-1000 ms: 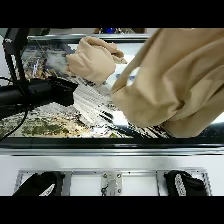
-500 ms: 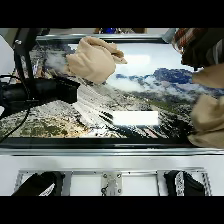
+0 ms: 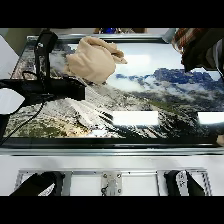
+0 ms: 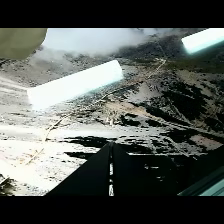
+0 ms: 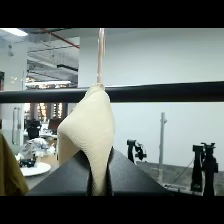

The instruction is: Fold the clothes and pants, and hang the long-sleeved shirts on hangers.

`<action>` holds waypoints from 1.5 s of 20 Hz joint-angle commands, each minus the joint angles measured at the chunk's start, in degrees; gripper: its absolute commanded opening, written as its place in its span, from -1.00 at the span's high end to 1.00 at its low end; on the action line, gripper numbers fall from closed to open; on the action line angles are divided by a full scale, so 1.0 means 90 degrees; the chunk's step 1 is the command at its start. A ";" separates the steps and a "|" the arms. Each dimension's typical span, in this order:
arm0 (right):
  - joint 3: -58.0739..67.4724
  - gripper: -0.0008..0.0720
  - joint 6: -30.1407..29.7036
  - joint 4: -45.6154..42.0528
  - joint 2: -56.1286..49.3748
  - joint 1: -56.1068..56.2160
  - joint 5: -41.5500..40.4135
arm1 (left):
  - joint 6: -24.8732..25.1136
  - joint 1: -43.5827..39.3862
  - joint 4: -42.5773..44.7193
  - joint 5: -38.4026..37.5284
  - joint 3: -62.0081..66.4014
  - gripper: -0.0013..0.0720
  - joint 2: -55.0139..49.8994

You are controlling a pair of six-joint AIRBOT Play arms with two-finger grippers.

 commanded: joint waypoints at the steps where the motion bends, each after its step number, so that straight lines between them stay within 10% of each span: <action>1: 0.0709 0.93 0.0036 -0.0017 -0.0539 -0.0296 -0.0022 | -0.0007 0.0007 0.0010 0.0010 -0.0005 0.90 -0.0107; 23: -0.0758 0.88 -0.0002 0.0733 -0.0231 -0.1103 -0.0085 | -0.0010 0.0085 0.0163 0.0124 0.0000 0.90 -0.0104; 24: -0.0758 0.73 0.0007 0.0738 -0.0199 -0.1103 -0.0005 | -0.0010 0.0085 0.0165 0.0124 0.0000 0.90 -0.0104; 26: -0.0755 -0.46 0.0022 0.0731 -0.0109 -0.1103 0.0158 | -0.0007 0.0085 0.0168 0.0124 -0.0002 0.90 -0.0104; 27: -0.0755 -0.71 0.0019 0.0731 -0.0061 -0.1103 0.0219 | -0.0007 0.0085 0.0168 0.0121 0.0000 0.90 -0.0104; 30: -0.0755 -0.68 0.0107 0.0748 0.0223 -0.1095 0.0379 | -0.0007 0.0085 0.0168 0.0121 -0.0002 0.90 -0.0104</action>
